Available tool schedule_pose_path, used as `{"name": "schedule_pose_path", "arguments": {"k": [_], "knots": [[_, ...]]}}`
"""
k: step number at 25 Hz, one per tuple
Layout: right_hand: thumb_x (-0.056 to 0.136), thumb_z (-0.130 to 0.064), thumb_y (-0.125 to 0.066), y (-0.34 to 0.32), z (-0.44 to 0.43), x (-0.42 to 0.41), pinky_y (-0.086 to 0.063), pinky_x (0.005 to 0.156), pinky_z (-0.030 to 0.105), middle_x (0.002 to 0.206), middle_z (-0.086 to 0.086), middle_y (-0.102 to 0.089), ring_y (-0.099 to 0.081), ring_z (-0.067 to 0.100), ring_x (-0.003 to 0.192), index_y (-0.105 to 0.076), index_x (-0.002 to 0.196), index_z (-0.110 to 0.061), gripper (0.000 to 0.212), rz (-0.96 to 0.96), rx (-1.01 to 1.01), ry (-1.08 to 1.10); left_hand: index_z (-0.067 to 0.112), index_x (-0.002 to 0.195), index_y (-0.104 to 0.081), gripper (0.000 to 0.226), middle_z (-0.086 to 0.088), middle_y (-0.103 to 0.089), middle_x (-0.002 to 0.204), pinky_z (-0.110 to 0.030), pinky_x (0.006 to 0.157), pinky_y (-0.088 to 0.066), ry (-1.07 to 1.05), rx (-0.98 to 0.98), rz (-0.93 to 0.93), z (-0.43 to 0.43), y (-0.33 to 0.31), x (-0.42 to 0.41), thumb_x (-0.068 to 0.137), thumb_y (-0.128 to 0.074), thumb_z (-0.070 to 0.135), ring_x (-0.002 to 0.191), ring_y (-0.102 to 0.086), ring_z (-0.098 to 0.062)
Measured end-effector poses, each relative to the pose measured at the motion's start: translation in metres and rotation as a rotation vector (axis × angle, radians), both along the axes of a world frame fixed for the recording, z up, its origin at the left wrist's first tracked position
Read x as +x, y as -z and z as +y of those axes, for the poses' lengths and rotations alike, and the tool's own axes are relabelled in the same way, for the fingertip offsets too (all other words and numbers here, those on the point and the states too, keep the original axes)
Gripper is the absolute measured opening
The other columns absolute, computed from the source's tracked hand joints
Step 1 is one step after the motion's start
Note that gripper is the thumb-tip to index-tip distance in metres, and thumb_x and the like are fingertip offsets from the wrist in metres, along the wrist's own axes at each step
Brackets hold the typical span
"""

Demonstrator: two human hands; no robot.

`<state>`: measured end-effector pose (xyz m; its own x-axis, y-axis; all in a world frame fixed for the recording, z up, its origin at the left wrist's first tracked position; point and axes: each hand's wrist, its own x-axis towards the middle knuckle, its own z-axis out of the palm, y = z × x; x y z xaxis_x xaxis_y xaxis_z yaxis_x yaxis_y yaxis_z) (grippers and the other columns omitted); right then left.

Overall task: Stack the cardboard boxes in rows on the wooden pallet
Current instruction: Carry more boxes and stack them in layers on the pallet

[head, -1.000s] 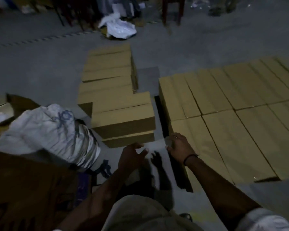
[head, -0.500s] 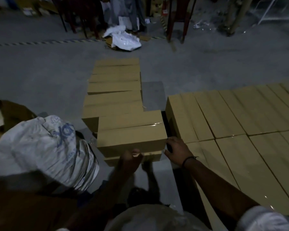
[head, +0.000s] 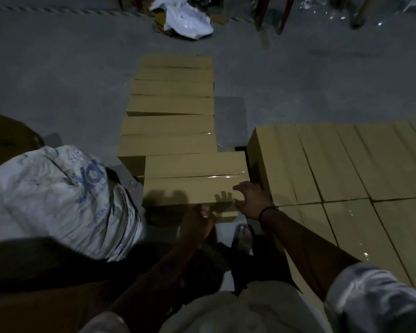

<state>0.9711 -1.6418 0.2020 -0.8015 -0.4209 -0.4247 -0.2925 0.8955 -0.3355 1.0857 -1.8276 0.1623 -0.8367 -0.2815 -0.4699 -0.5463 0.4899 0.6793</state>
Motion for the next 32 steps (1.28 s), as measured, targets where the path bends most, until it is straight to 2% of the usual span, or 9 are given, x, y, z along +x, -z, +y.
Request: {"name": "schedule_pose_path", "arguments": {"k": [4,9,13,15,19,23,25,26,32], "knots": [[0.093,-0.036,-0.062,0.016,-0.005,-0.041,-0.037,0.11,0.039,0.151,0.006,-0.042,-0.039,0.033,0.136,-0.049,0.146,-0.024,0.055,-0.031,-0.001,-0.016,0.02,0.098,-0.07,0.023,0.001,-0.073,0.1,-0.029,0.084,-0.054,-0.113,0.122,-0.043,0.012,-0.004,-0.034,0.086,-0.075,0.039,0.09,-0.07,-0.015],[0.093,-0.037,-0.061,0.038,-0.005,-0.098,-0.041,0.108,0.041,0.152,0.004,-0.042,-0.04,0.033,0.134,-0.048,0.146,-0.024,0.056,-0.088,0.026,-0.062,0.016,0.117,-0.07,0.036,0.0,-0.072,0.113,-0.022,0.081,-0.043,-0.123,-0.016,-0.07,0.016,0.004,-0.081,0.091,-0.071,0.04,0.104,-0.067,-0.018],[0.095,-0.036,-0.058,0.058,-0.005,-0.147,-0.04,0.108,0.042,0.153,0.006,-0.039,-0.038,0.034,0.134,-0.044,0.149,-0.022,0.057,-0.138,0.061,-0.14,0.017,0.124,-0.069,0.04,-0.002,-0.072,0.116,-0.03,0.091,-0.053,-0.145,-0.042,-0.11,0.019,0.014,-0.118,0.092,-0.069,0.041,0.105,-0.068,-0.017],[0.096,-0.035,-0.057,0.068,-0.008,-0.172,-0.038,0.11,0.043,0.155,0.007,-0.037,-0.037,0.035,0.136,-0.04,0.151,-0.021,0.059,-0.152,0.08,-0.182,0.016,0.124,-0.069,0.04,-0.004,-0.072,0.117,-0.034,0.091,-0.054,-0.194,-0.028,-0.124,0.023,0.022,-0.133,0.091,-0.071,0.038,0.106,-0.068,-0.02],[0.098,-0.038,-0.054,0.089,-0.015,-0.221,-0.035,0.113,0.043,0.159,0.007,-0.032,-0.033,0.035,0.14,-0.035,0.154,-0.019,0.063,-0.142,0.136,-0.313,0.014,0.124,-0.067,0.042,-0.006,-0.071,0.119,-0.03,0.09,-0.053,-0.282,-0.002,-0.188,0.037,0.042,-0.156,0.091,-0.07,0.041,0.109,-0.067,-0.021],[0.098,-0.041,-0.051,0.11,-0.03,-0.266,-0.024,0.119,0.043,0.164,0.008,-0.02,-0.02,0.032,0.147,-0.023,0.158,-0.022,0.069,-0.105,0.246,-0.613,0.013,0.131,-0.061,0.046,-0.009,-0.069,0.121,-0.022,0.079,-0.049,-0.475,0.044,-0.215,0.058,0.063,-0.174,0.092,-0.069,0.036,0.1,-0.067,-0.02],[0.098,-0.043,-0.052,0.121,-0.041,-0.287,-0.022,0.117,0.042,0.164,0.008,-0.019,-0.018,0.031,0.148,-0.019,0.159,-0.024,0.072,-0.079,0.26,-0.726,0.016,0.137,-0.055,0.05,-0.01,-0.063,0.125,-0.02,0.066,-0.047,-0.51,0.058,-0.234,0.068,0.072,-0.184,0.094,-0.067,0.037,0.083,-0.066,-0.014],[0.098,-0.043,-0.052,0.127,-0.049,-0.296,-0.023,0.116,0.041,0.164,0.008,-0.019,-0.018,0.03,0.148,-0.017,0.159,-0.024,0.073,-0.067,0.257,-0.759,0.017,0.139,-0.052,0.05,-0.01,-0.058,0.132,-0.019,0.066,-0.046,-0.533,0.071,-0.256,0.073,0.078,-0.188,0.095,-0.065,0.037,0.083,-0.065,-0.013],[0.096,-0.045,-0.055,0.172,-0.077,-0.328,-0.027,0.115,0.043,0.164,0.01,-0.017,-0.022,0.033,0.146,-0.008,0.161,-0.022,0.083,-0.098,0.281,-0.834,0.026,0.147,-0.036,0.067,-0.008,-0.014,0.163,-0.038,0.094,-0.051,-0.685,0.098,-0.384,0.092,0.117,-0.2,0.09,-0.067,0.042,0.128,-0.05,-0.038]]}}
